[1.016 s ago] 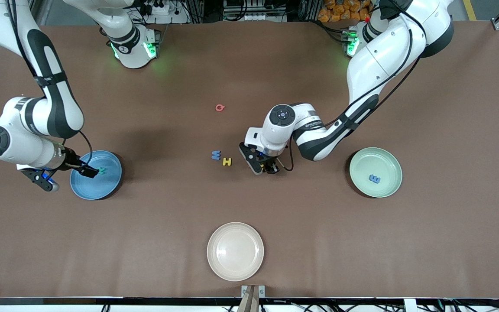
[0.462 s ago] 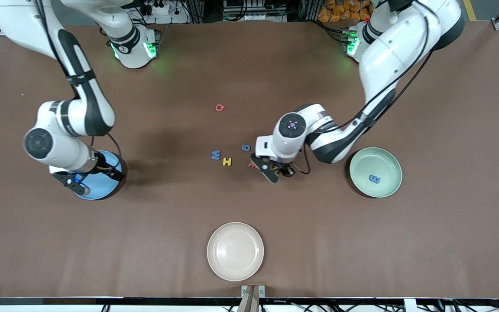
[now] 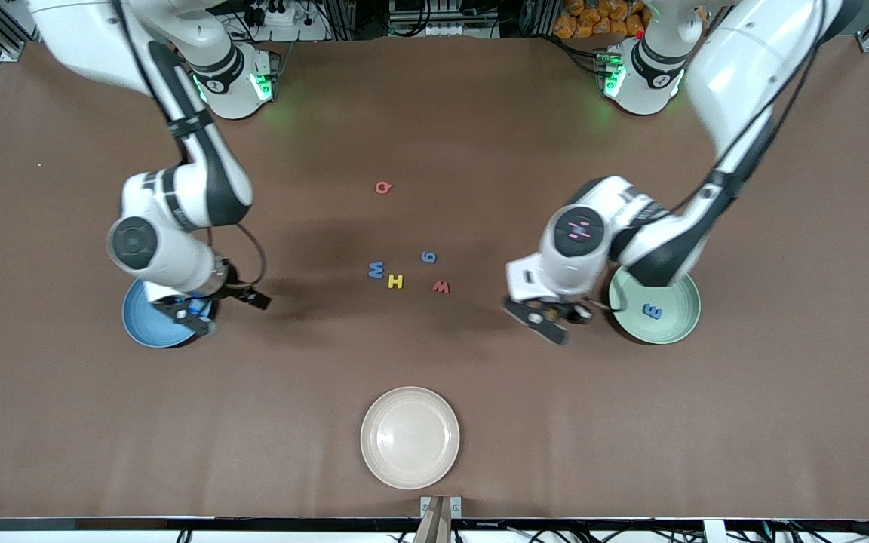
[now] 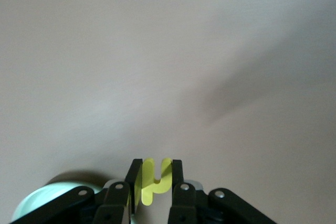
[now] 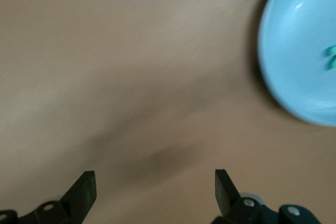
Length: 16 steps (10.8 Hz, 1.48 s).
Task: Sort uppercase to blue plate, lowercase to green plate
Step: 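Release the h on the green plate while the right gripper grasps the M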
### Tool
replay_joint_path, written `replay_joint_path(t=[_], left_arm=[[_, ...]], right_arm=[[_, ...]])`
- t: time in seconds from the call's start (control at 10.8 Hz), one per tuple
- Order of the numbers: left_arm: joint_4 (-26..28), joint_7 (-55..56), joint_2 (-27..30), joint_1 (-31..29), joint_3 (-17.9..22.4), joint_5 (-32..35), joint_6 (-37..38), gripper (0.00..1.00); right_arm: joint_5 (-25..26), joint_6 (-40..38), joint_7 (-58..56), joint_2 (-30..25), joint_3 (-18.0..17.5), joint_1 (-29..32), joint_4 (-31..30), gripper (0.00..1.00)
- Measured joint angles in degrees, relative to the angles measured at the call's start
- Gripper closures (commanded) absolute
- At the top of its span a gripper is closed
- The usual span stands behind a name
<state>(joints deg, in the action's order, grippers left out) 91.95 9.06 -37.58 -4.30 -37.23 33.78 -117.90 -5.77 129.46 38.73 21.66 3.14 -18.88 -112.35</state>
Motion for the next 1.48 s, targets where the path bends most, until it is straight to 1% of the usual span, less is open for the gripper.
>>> replay_joint_path(t=[0.18,0.37,0.65,0.83,1.11,1.29,1.48], left_arm=[[0.3,-0.1,1.1,-4.9,0.6,-0.8,1.5,1.00],[1.7,-0.2,1.2,-9.7,1.1,-3.7,1.7,1.00],[3.8,-0.3,0.8,-14.5,3.2,-9.1,1.7,1.00],[4.5,-0.3,-0.9,-16.2,3.6,-10.8,1.4,1.00],[4.5,-0.3,-3.1,-16.3,4.3,-12.6,1.0,1.00],[4.5,-0.3,-3.6,-16.3,4.3,-13.3,1.0,0.77],[4.5,-0.2,-3.6,-16.3,4.3,-13.4,1.0,0.61]], right_arm=[[0.0,2.2,2.0,0.4,0.0,-4.6,0.0,0.00],[-0.1,4.6,3.7,1.5,-0.1,-8.6,0.0,0.00],[-0.1,7.8,5.6,3.9,-0.1,-14.8,0.0,0.00],[-0.1,10.8,5.9,6.2,-0.1,-18.1,-0.2,0.00],[-0.1,15.6,5.9,10.7,-0.1,-20.6,-0.4,0.00],[-0.1,16.8,5.9,12.2,-0.1,-21.0,-0.4,0.00],[-0.1,16.8,5.9,12.2,-0.1,-21.1,-0.3,0.00]])
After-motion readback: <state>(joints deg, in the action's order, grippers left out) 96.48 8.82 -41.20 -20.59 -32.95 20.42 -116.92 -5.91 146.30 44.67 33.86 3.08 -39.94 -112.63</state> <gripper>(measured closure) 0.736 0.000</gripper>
